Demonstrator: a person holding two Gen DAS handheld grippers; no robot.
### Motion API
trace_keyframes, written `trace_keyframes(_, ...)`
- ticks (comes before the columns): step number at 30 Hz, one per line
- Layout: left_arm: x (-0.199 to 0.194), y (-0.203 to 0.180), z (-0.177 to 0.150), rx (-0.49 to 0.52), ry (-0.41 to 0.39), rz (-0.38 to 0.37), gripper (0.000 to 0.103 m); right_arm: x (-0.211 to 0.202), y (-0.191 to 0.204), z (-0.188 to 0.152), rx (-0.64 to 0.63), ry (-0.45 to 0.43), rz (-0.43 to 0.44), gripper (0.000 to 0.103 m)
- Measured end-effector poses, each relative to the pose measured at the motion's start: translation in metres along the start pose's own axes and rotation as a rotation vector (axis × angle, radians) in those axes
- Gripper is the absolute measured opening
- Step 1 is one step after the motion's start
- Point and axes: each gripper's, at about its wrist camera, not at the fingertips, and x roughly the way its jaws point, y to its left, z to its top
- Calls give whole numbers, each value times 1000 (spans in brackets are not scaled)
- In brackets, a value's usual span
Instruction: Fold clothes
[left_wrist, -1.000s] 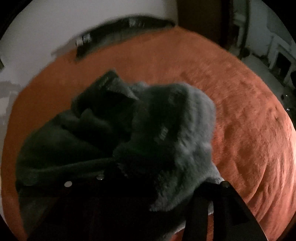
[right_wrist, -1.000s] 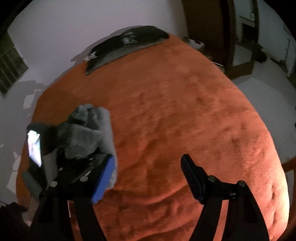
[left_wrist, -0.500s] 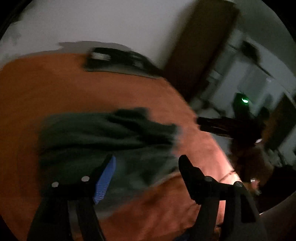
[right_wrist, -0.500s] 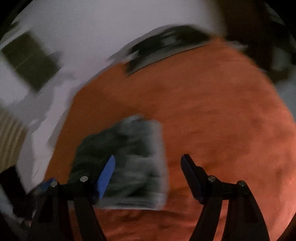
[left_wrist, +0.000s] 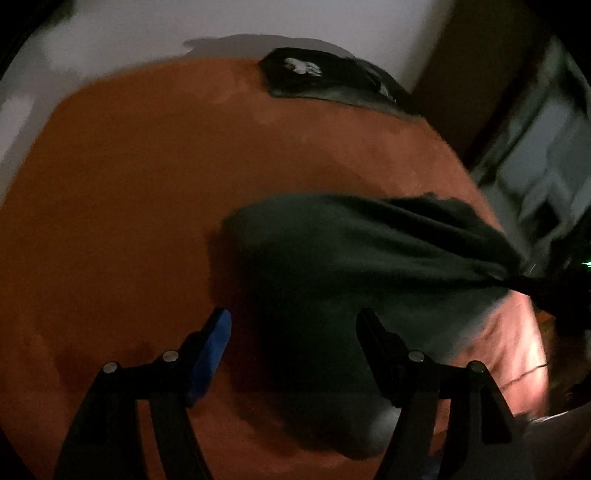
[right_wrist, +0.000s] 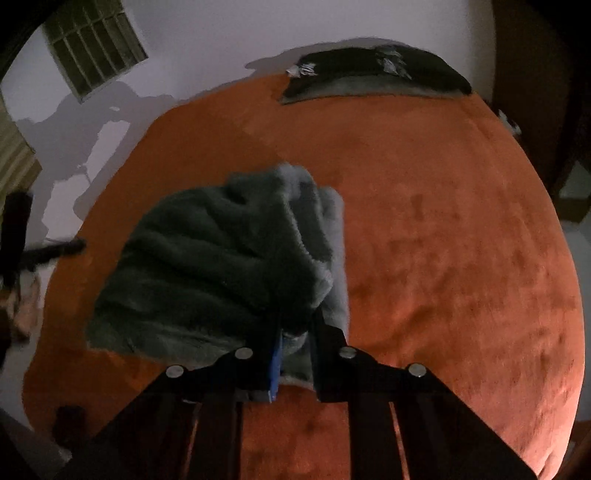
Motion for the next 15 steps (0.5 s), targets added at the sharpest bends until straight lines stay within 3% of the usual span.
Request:
trace_keyframes(2,12,0,23,31,24,46,72,8,-22,-11,89,30,27,12)
trace_keyframes(4,30,4,38,5,15,33,72,20,-45,-18,195,43,55,12)
trace_keyframes(7,53,8,42,-7,-45,42,72,25,-51,-19,204,37,99,15)
trace_keyframes(9,73,12,39,-5,-62,78,72,27,-38,-14,153,75,90,24)
trace_keyframes(11,90,17,35,-24,-19,101,72,19,-25,-4,96,69,35,43)
trace_keyframes(13,95,20,32,-48,5,102,71,1,-17,17,27,9,-25,47)
trace_keyframes(15,79,19,24,-72,-16,81,72,-19,-4,47,-46,-62,-19,53)
